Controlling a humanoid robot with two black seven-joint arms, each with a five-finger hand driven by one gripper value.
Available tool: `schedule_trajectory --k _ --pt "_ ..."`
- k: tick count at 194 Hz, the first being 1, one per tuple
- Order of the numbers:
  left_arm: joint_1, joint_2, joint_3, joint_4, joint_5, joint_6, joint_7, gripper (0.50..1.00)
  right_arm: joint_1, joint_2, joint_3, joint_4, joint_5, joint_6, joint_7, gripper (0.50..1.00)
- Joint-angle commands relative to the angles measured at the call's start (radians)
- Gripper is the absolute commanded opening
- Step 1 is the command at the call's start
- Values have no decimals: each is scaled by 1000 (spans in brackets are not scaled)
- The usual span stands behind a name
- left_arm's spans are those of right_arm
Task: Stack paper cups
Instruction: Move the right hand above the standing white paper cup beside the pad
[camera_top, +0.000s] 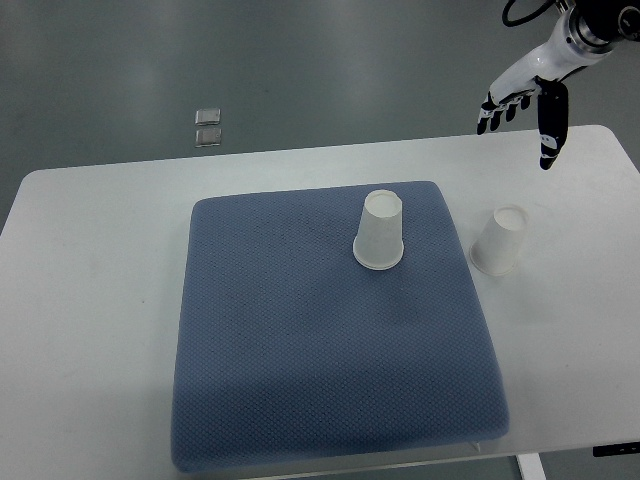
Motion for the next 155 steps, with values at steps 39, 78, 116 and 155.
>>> schedule_trajectory --k 39,78,116,155 --pt "1 0 1 1 0 -1 2 1000 130 -117 15 108 73 0 8 930" --pt "3 0 1 1 0 1 2 1000 191 -168 10 135 119 0 2 930" --pt "4 0 1 1 -2 2 3 1000 138 -146 7 120 80 0 -4 930" --pt "9 0 1 2 -2 2 2 1000 -50 -105 15 31 90 -9 -51 928"
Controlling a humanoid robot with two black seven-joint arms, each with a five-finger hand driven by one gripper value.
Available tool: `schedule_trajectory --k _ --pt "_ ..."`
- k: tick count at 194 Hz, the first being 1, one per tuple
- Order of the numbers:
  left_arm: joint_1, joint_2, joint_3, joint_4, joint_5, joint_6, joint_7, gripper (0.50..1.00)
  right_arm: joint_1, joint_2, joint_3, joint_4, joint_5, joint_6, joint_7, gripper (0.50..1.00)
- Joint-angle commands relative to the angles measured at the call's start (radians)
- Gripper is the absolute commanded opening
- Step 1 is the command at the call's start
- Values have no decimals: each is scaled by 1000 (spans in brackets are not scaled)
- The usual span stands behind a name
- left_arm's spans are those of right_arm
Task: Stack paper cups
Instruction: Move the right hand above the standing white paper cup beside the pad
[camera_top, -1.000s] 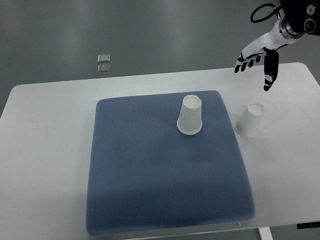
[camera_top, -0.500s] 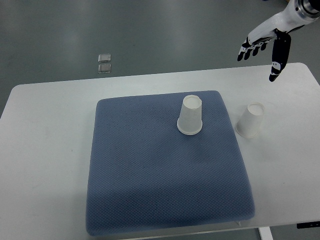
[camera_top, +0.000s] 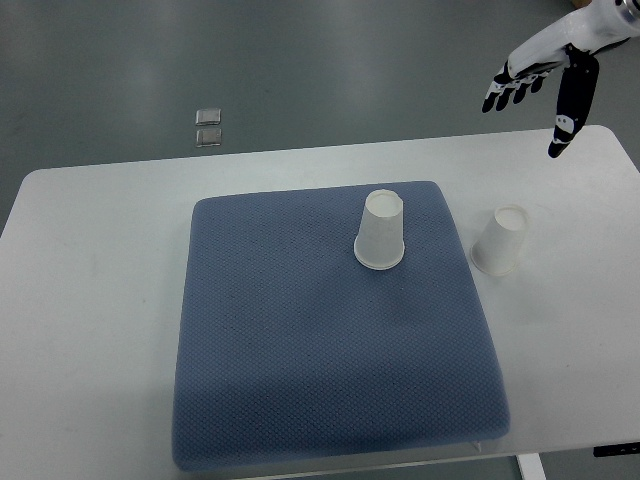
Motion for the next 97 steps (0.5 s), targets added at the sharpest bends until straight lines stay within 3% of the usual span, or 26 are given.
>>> schedule_trajectory --k 1,55,97 --pt "2 0 0 1 0 0 0 1000 -107 19 7 -59 12 -22 -28 928" --pt "3 0 0 3 0 1 1 1000 -387 54 36 -185 123 -249 -83 928" --pt "5 0 -2 1 0 1 1 1000 -470 90 76 -211 177 -315 -96 928"
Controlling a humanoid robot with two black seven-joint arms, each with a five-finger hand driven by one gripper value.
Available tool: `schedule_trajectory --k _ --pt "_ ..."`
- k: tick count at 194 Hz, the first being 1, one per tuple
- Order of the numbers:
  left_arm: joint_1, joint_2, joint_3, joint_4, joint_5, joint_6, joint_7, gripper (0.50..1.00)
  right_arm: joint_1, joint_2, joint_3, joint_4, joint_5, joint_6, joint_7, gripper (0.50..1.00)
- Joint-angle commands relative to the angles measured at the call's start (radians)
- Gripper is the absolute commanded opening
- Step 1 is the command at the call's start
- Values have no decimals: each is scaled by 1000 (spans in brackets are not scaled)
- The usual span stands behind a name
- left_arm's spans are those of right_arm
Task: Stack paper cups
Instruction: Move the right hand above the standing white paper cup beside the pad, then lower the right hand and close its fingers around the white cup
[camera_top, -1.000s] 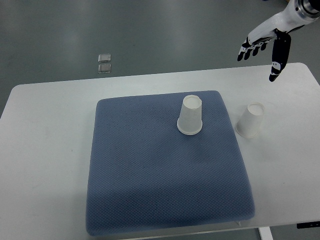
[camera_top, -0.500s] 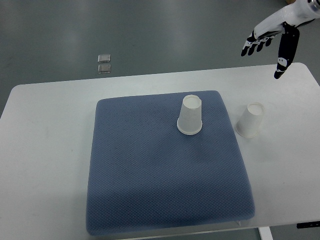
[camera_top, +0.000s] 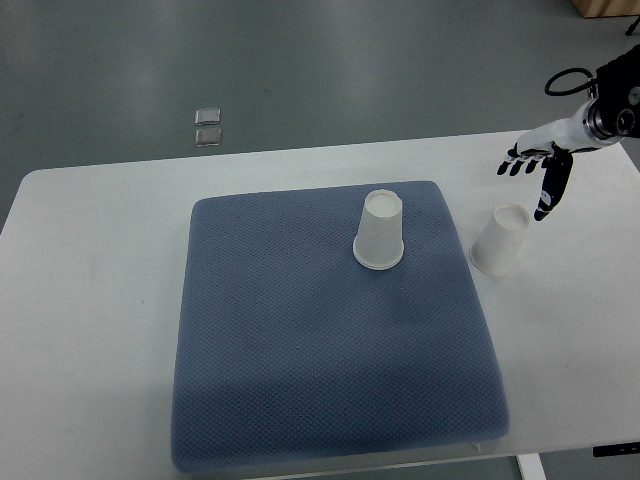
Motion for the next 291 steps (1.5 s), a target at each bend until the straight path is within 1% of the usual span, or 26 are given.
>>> schedule_trajectory --k 1,19,59,105,128,139,147,154,172,205,215,220,224,231,236,242,243,245,252,266,273,291 --pt "0 0 -1 -1 0 0 1 1000 -37 16 24 -18 40 -28 -10 928" --pt "2 0 -1 -1 0 0 1 1000 -68 30 24 -48 56 -51 -18 928" --pt "2 0 -1 0 0 0 -1 1000 -123 58 24 -67 57 -100 -19 924" --pt "2 0 -1 -1 0 2 -1 1000 -166 77 24 -87 56 -124 -19 921" --pt "2 0 1 -1 0 2 -1 1000 -180 79 23 -107 56 -129 -18 903" --pt "2 0 -1 -1 0 2 1 1000 -187 79 23 -109 51 -131 -18 862" --pt "2 0 -1 -1 0 2 1 1000 -189 79 23 -109 51 -131 -18 856" --pt "2 0 -1 0 0 0 -1 1000 -190 79 23 -109 48 -131 -18 840" --pt "2 0 -1 -1 0 2 1 1000 -197 79 23 -109 48 -131 -18 834" --pt "2 0 -1 -1 0 2 1 1000 -200 77 24 -115 46 -132 -16 807" --pt "2 0 -1 0 0 0 -1 1000 -200 77 24 -117 46 -132 -15 785" --pt "2 0 -1 0 0 2 -1 1000 -200 77 24 -117 45 -132 -15 758" --pt "2 0 -1 0 0 2 1 1000 -200 77 24 -117 45 -132 -15 754" --pt "2 0 -1 0 0 0 -1 1000 -200 77 24 -117 45 -134 -13 725" --pt "2 0 -1 0 0 2 1 1000 -200 77 24 -117 45 -135 -13 717" --pt "2 0 -1 -1 0 2 -1 1000 -200 77 24 -117 45 -140 -13 697" --pt "2 0 -1 0 0 2 1 1000 -200 77 24 -117 45 -141 -13 687" --pt "2 0 -1 0 0 2 1 1000 -200 77 24 -117 45 -141 -13 686" --pt "2 0 -1 0 0 2 -1 1000 -200 77 23 -117 45 -144 -13 662" --pt "2 0 -1 0 0 2 1 1000 -200 77 23 -117 43 -143 -13 641" --pt "2 0 -1 0 0 2 1 1000 -198 77 23 -117 43 -143 -13 619" --pt "2 0 1 0 0 2 1 1000 -187 73 23 -115 43 -134 -12 607"
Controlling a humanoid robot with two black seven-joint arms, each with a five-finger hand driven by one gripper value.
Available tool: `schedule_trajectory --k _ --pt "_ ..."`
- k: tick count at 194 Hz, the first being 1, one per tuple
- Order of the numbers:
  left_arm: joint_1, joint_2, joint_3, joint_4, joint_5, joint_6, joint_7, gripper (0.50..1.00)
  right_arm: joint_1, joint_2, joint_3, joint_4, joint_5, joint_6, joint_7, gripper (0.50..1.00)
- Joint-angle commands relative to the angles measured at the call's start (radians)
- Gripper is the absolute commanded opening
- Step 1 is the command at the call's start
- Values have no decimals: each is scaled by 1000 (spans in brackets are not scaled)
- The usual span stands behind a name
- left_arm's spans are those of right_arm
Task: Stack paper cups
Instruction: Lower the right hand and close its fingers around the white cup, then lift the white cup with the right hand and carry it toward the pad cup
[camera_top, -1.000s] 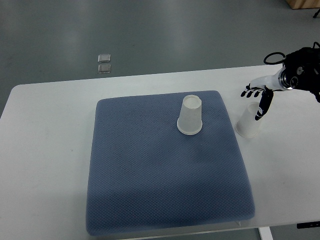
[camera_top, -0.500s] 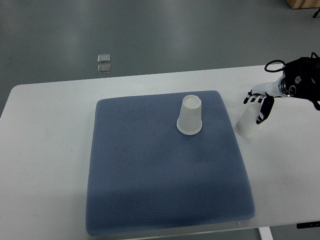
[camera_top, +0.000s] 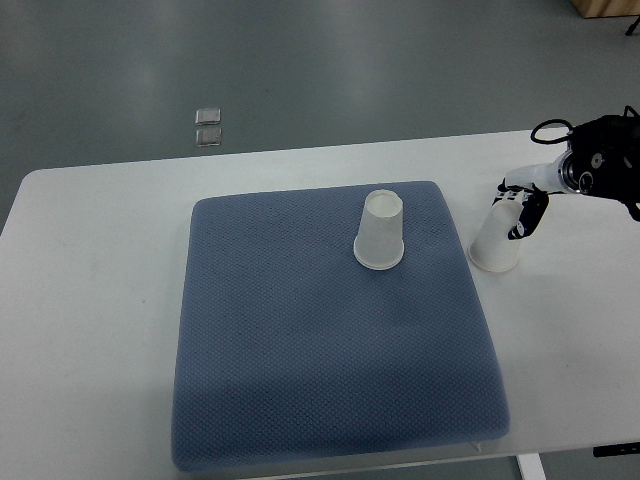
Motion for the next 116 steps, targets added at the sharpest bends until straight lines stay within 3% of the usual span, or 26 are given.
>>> schedule_trajectory --k 1,38,75,116 --pt "0 0 1 -1 0 0 0 1000 14 -6 -1 2 0 11 2 607" --pt "0 0 1 -3 0 -1 0 1000 155 -72 -14 78 -46 80 2 607" --pt "-2 0 3 -6 1 -3 0 1000 486 -202 -33 268 -181 251 -5 611" --pt "-2 0 3 -18 1 -3 0 1000 801 -227 -77 336 -203 433 -3 611"
